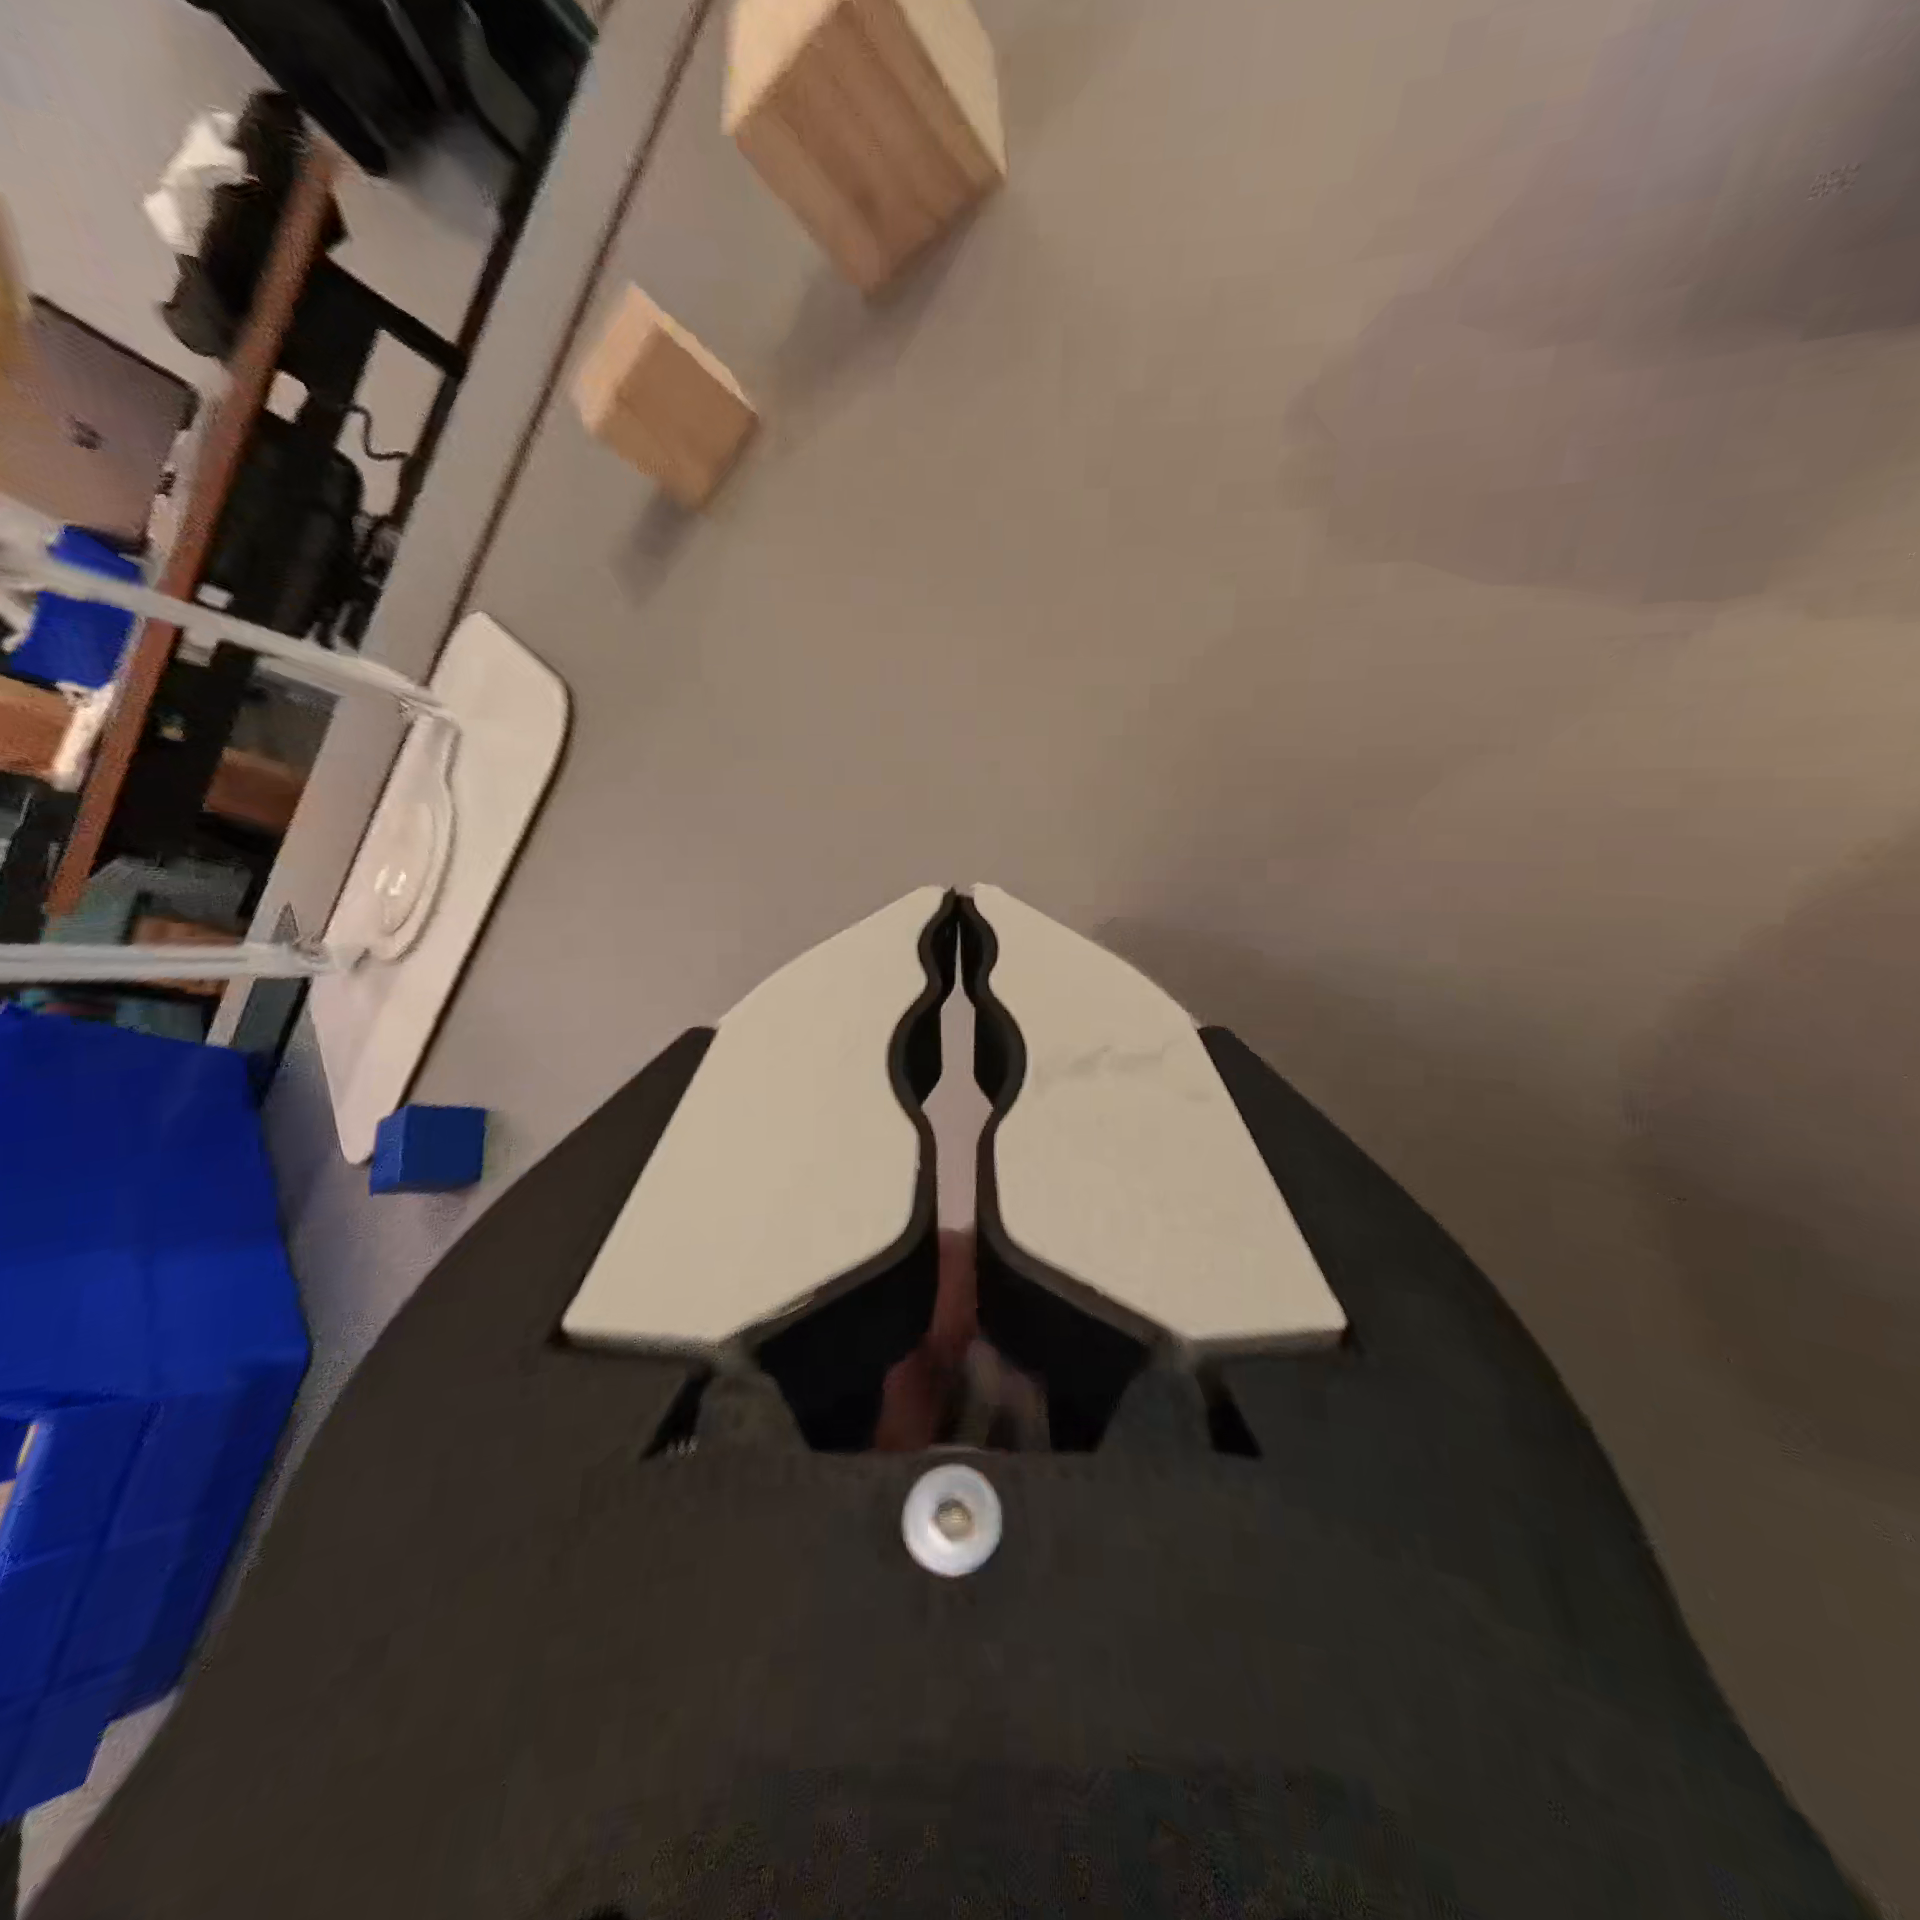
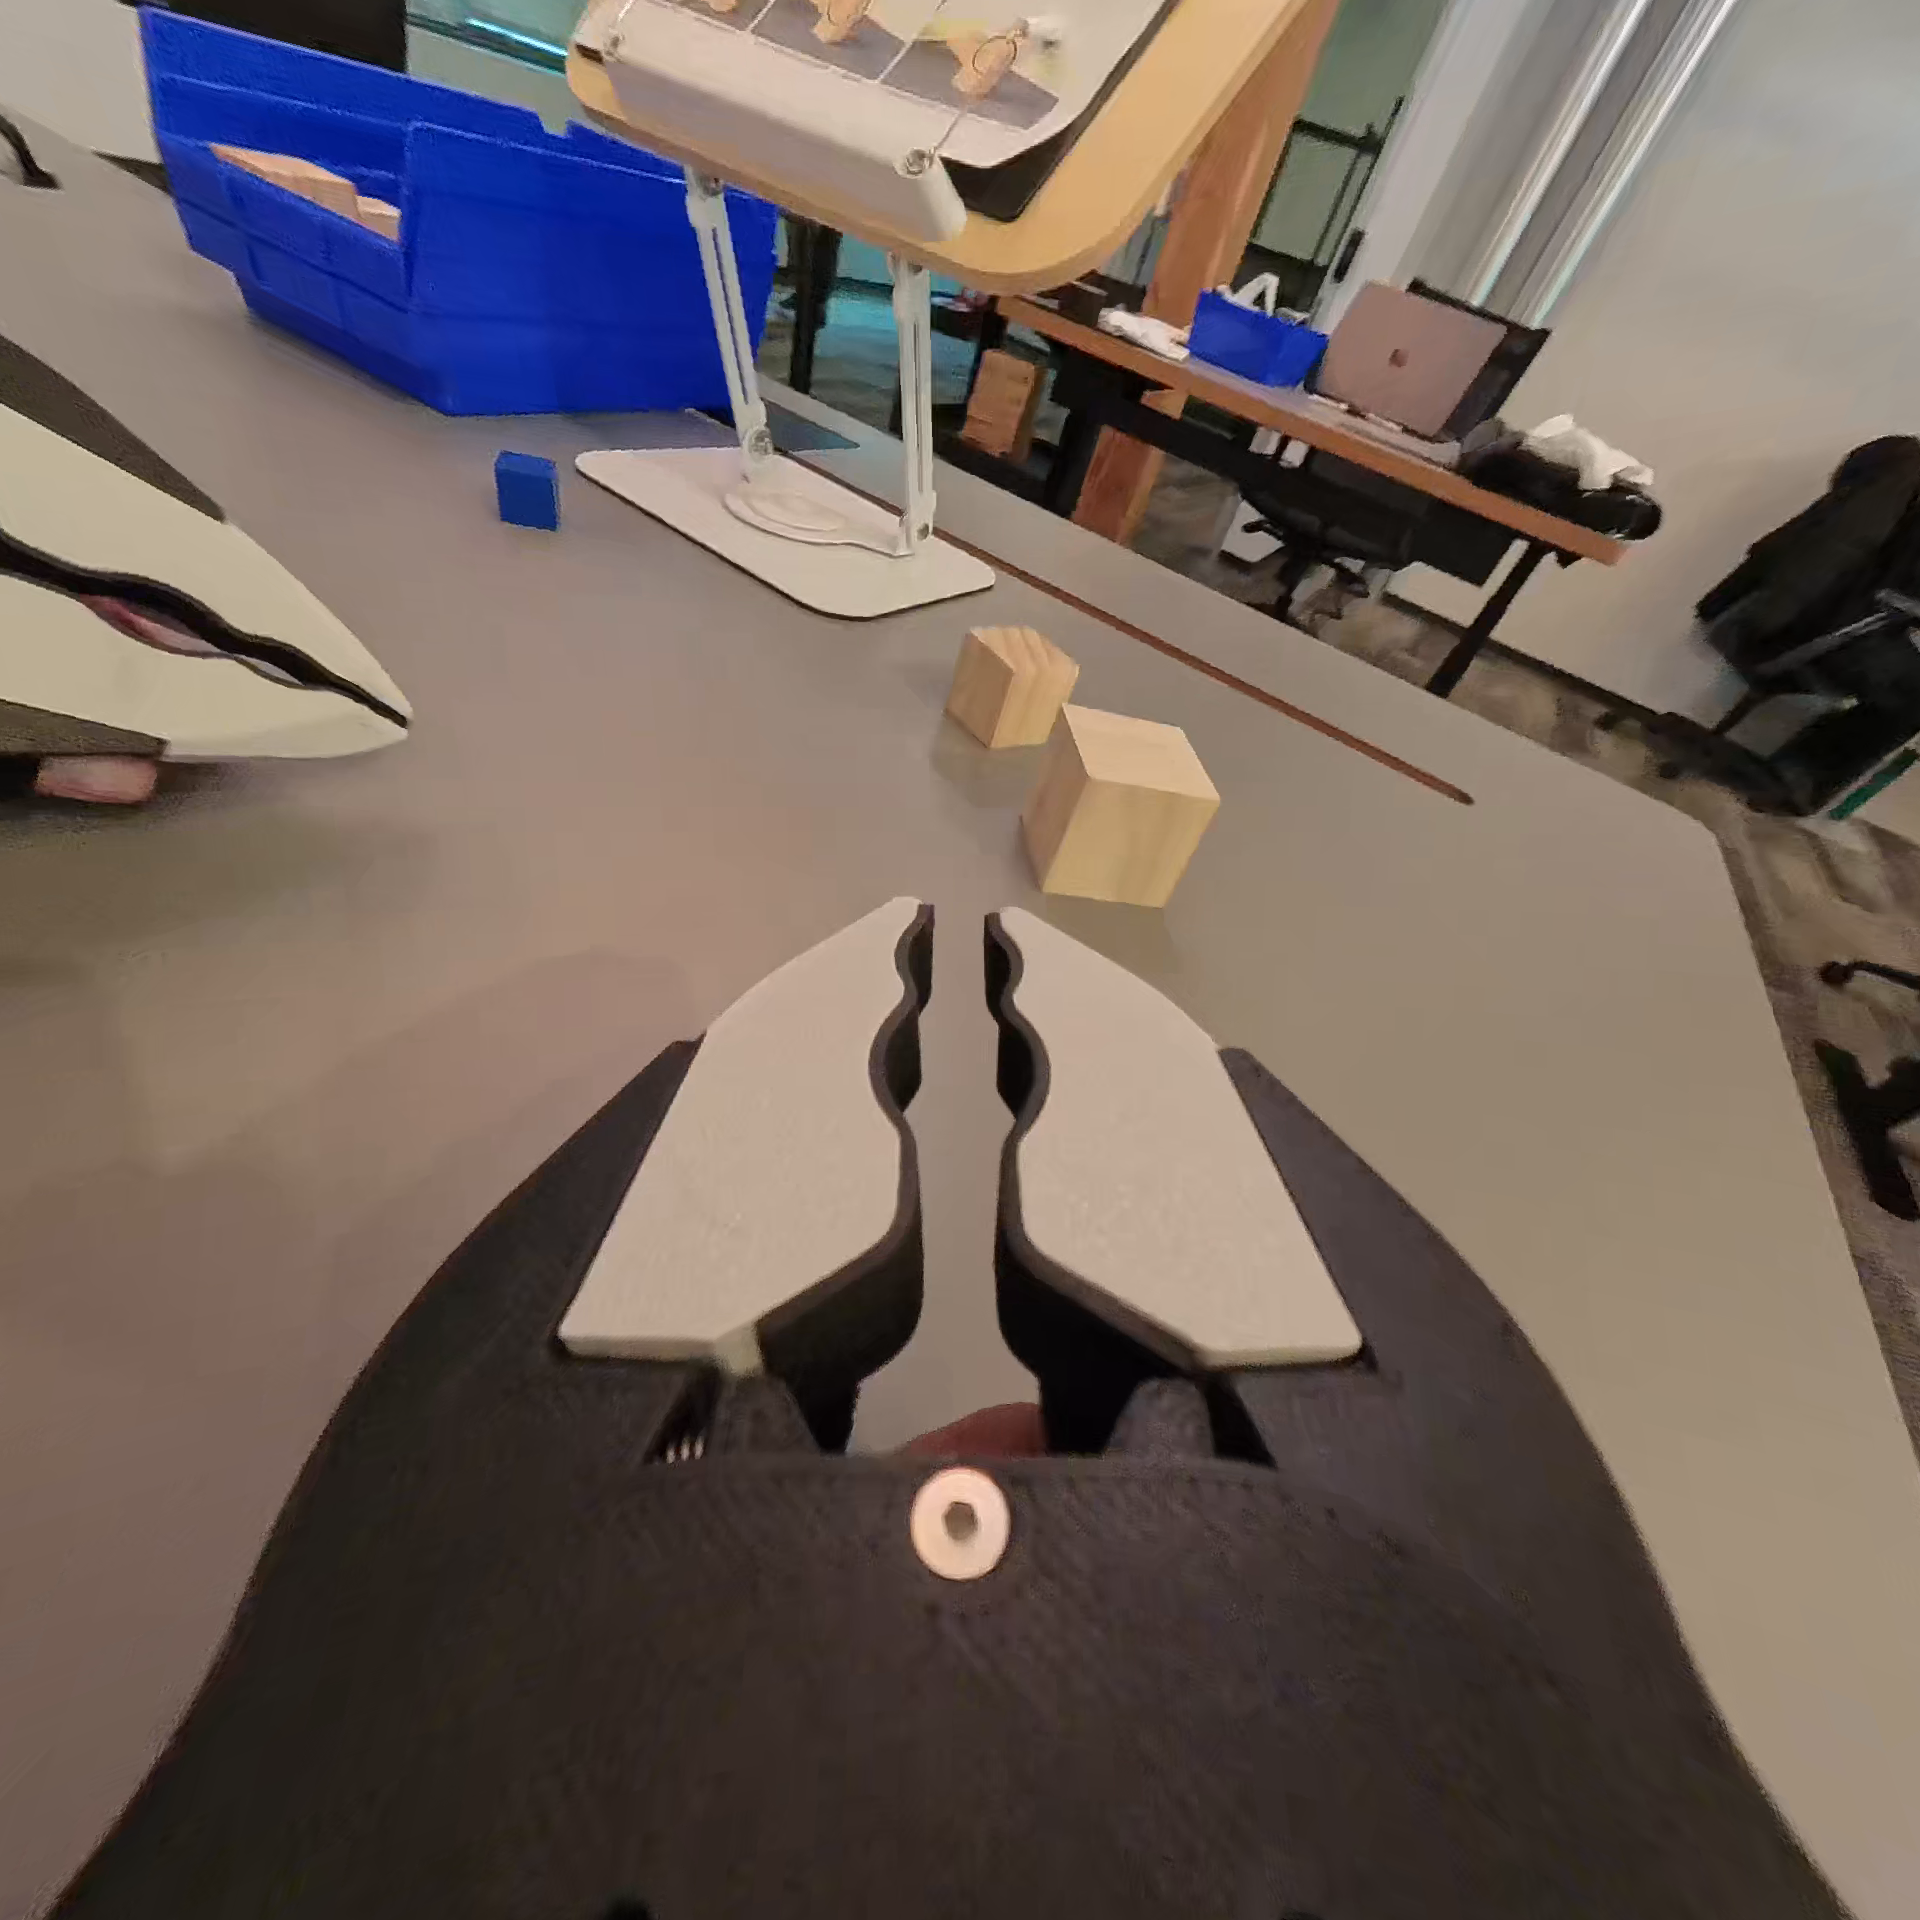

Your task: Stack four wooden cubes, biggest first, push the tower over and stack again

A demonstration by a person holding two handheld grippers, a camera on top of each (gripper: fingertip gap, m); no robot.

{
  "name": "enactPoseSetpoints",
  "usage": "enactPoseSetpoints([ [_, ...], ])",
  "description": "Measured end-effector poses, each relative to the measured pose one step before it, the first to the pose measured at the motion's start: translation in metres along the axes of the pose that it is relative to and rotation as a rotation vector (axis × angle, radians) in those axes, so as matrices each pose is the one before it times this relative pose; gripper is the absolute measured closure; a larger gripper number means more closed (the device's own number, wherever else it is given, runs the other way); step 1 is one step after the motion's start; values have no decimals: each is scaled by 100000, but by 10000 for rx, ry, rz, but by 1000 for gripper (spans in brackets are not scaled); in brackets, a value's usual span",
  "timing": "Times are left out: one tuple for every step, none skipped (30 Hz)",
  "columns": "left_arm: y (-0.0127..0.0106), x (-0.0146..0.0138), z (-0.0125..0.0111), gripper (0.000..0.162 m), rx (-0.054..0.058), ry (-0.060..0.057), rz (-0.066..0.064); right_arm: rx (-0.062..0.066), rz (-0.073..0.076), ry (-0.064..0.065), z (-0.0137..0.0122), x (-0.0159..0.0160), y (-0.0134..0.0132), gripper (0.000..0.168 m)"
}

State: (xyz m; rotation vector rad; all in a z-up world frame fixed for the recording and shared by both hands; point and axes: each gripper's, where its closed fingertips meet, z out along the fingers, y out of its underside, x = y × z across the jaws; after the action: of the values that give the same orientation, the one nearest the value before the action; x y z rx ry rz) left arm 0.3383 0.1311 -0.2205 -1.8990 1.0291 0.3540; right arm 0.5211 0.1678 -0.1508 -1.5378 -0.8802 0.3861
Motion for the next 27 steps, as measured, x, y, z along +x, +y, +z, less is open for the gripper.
enactPoseSetpoints([
  [-177, 245, 206, 162, -71, 185, 36, 26, 131, -107, -738, 850, -70, 161],
  [257, -162, 180, 162, -267, 180, -269, -28, 241, -37, -914, 1145, -110, 162],
  [539, -455, 263, 162, -349, 115, -419, -32, 382, -79, -1051, 1241, -173, 161],
  [525, -385, 331, 162, -384, 93, -230, 31, 361, -42, -1221, 1284, -314, 161],
  [339, -209, 268, 162, -269, -8, -16, 37, 225, 41, -1379, 1266, -356, 162],
  [107, 77, 115, 162, -105, -80, 127, -45, 173, 18, -1424, 1130, -242, 162],
  [115, 193, 62, 162, -162, -96, 116, -102, 173, -26, -1453, 983, -102, 163],
  [28, -63, 49, 162, -122, -195, -89, -111, 161, -40, -1464, 842, 28, 163],
  [114, -255, 164, 162, -198, -69, -310, -168, 172, -63, -1421, 722, 167, 162],
  [313, -473, 310, 162, -383, -109, -311, -260, 141, -42, -1392, 667, 285, 162],
  [286, -473, 305, 162, -362, -71, -326, -309, 86, -8, -1387, 672, 281, 162],
  [151, -281, 200, 162, -253, -9, -275, -276, 92, -5, -1396, 644, 162, 162],
  [-19, -3, 95, 162, -190, 79, -43, -184, 116, 21, -1405, 701, -11, 163],
  [-110, -38, 124, 162, -205, 68, -99, -137, 133, 63, -1338, 794, -100, 164],
  [-48, -156, 161, 162, -218, 25, -281, -154, 139, 49, -1230, 814, -95, 165],
  [40, -175, 94, 162, -132, 11, -316, -156, 105, 3, -1140, 781, -122, 165],
  [59, -100, 40, 162, -129, 57, -333, -150, 9, 4, -1088, 806, -184, 165],
  [-10, 11, 21, 162, -139, 3, -258, -162, -85, 3, -1011, 874, -193, 165],
  [-150, 129, 28, 162, -118, -26, -49, -165, -111, -46, -897, 933, -168, 165],
  [-146, 88, 63, 162, -131, 29, -126, -154, -126, -70, -797, 1059, -99, 165],
  [-88, -37, 94, 162, -191, 51, -219, -146, -164, -57, -682, 1239, -32, 165],
  [-128, -73, 127, 162, -169, -26, -151, -150, -167, -77, -522, 1368, 63, 165],
  [-109, -157, 159, 162, -144, -162, -139, -150, -141, -116, -356, 1432, 116, 165],
  [-57, -239, 154, 162, -182, -221, -205, -144, -126, -153, -216, 1464, 168, 165],
  [-25, -211, 126, 162, -194, -197, -375, -167, -82, -216, -70, 1430, 256, 165],
  [73, -245, 84, 162, -169, -252, -439, -209, -5, -287, 33, 1400, 377, 165],
  [109, -170, 27, 162, -173, -280, -323, -215, 67, -335, 62, 1390, 424, 166],
])
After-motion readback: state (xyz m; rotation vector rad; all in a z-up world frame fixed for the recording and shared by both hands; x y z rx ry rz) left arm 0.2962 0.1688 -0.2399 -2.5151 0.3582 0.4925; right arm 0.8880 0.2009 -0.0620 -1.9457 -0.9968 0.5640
